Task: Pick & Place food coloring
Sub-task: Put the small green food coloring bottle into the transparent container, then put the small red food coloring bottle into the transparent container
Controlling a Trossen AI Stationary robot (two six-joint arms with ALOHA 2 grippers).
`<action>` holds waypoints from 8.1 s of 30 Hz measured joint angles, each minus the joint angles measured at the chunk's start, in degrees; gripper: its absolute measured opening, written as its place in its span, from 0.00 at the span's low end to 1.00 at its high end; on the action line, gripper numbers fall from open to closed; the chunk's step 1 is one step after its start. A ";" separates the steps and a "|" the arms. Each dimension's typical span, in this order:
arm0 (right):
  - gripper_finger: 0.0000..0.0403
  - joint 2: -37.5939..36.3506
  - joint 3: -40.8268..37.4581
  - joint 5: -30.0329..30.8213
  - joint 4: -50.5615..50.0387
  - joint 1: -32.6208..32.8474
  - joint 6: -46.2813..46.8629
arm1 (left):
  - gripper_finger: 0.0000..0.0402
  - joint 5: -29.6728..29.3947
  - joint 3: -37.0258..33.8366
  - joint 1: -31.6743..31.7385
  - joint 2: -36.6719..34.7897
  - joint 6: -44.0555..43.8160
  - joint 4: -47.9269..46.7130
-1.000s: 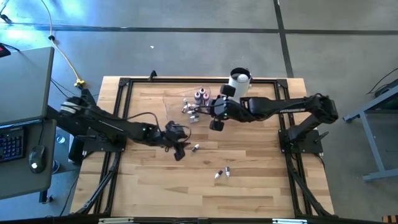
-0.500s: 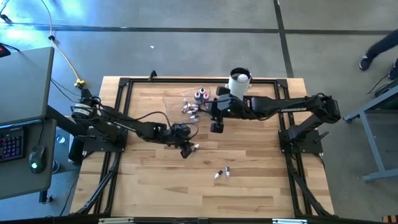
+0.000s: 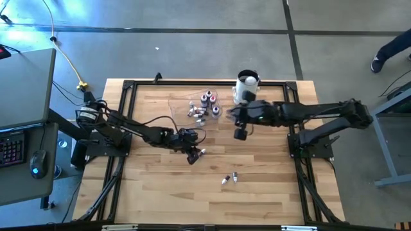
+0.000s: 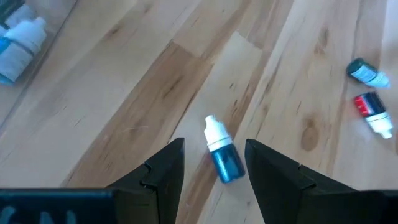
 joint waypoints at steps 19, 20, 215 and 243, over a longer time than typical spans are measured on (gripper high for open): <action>0.26 -19.56 -19.67 -2.37 29.72 -0.02 -9.72 | 0.42 0.40 1.40 -0.42 8.73 5.98 7.46; 0.26 -19.74 -19.67 -2.88 29.68 -0.02 -9.67 | 0.42 0.77 1.41 -0.42 9.44 6.00 7.68; 0.16 35.66 -14.64 -26.79 33.94 15.35 -4.48 | 0.50 -25.40 21.49 -28.76 -9.98 -39.06 -75.08; 0.24 36.24 4.24 -11.37 39.15 -15.07 -13.69 | 0.50 -28.32 21.46 -28.76 -9.95 -37.42 -74.09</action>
